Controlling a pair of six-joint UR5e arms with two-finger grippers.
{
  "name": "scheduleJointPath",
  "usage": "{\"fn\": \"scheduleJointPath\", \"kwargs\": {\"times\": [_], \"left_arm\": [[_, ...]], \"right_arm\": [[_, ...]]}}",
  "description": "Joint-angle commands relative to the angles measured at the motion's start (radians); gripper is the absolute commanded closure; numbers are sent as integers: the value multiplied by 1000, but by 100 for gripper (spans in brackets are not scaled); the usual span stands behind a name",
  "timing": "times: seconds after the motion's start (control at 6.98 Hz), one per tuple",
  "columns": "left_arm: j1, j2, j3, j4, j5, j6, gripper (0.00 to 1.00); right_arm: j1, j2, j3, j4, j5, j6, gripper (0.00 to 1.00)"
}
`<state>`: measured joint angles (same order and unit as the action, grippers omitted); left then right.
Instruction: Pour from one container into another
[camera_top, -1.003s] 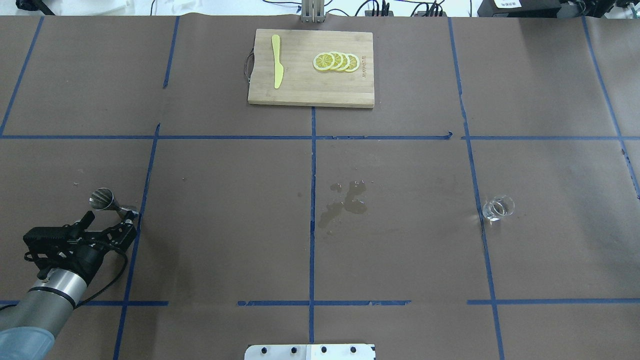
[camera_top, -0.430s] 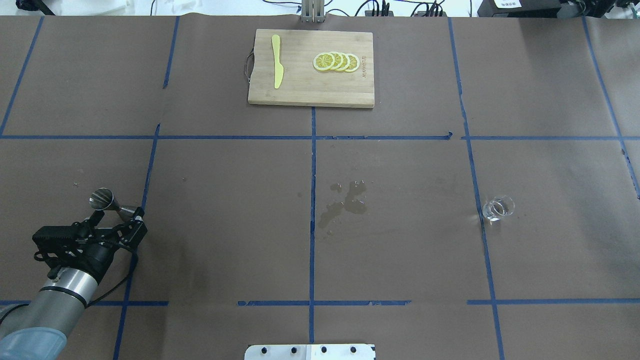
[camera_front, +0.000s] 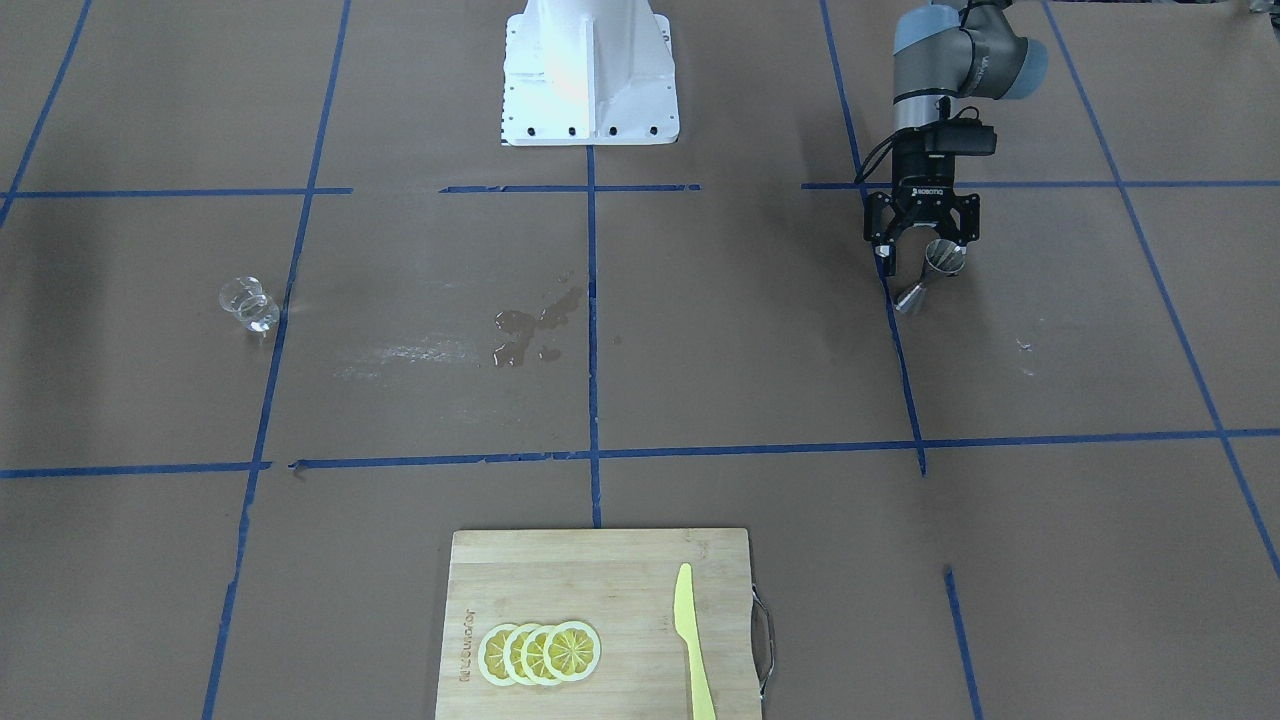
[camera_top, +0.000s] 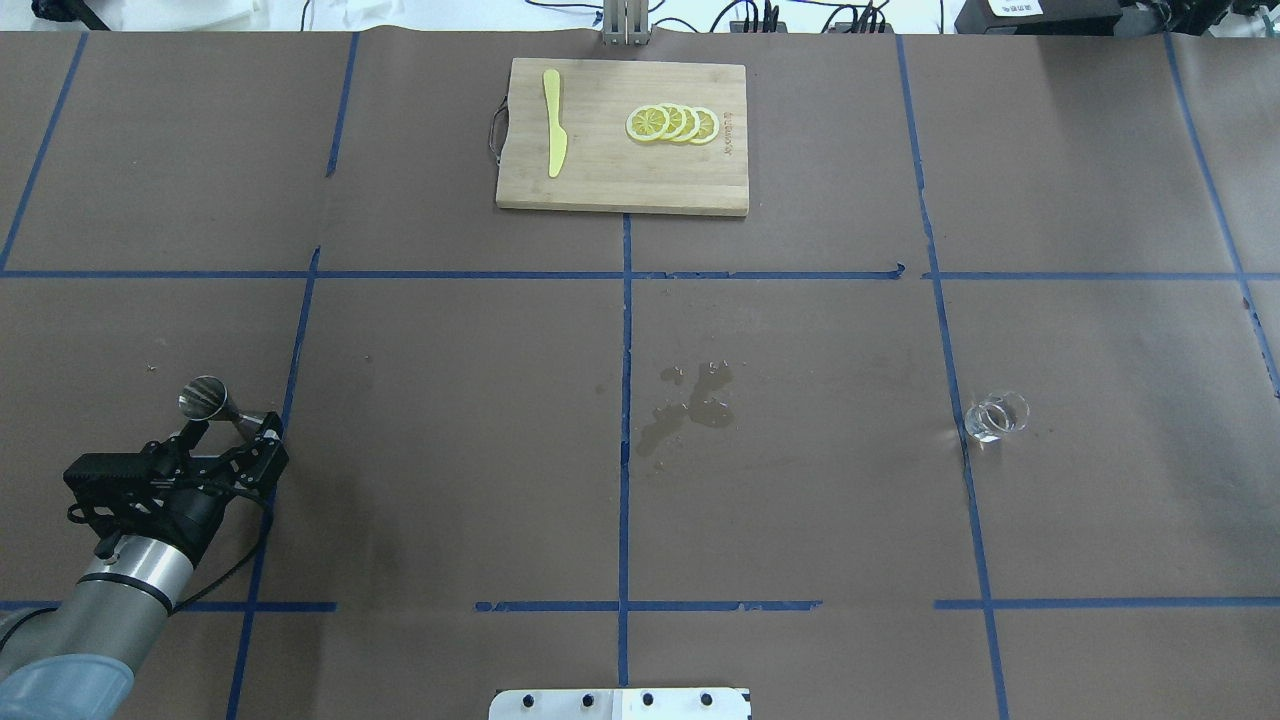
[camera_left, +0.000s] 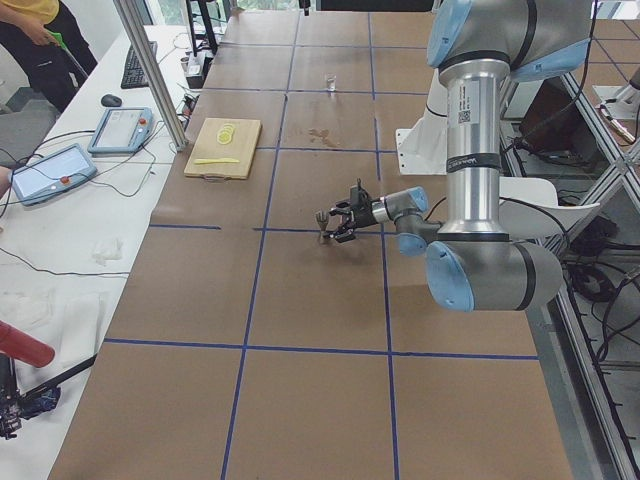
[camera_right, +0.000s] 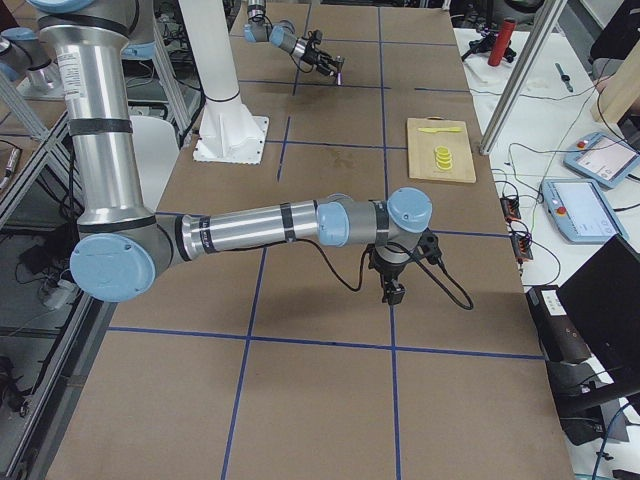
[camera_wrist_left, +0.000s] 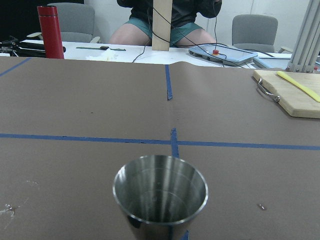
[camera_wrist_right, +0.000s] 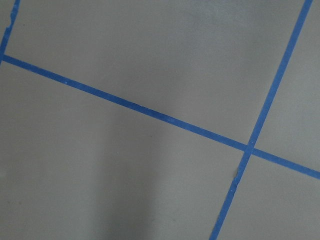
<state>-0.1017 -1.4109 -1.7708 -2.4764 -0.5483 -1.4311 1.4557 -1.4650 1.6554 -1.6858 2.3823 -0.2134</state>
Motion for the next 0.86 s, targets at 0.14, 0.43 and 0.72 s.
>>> {"fn": "scheduleJointPath", "kwargs": {"times": [0.14,0.43,0.72], "left_arm": [[0,-14,27,1,19,26,20],[0,-26,42,1,22,37,16],[2,-36,48,1,21,50,21]], "right_arm": [[0,2,1,0,0,0,0],[0,2,4,0,0,0,0],[0,2,6,0,0,0,0]]}}
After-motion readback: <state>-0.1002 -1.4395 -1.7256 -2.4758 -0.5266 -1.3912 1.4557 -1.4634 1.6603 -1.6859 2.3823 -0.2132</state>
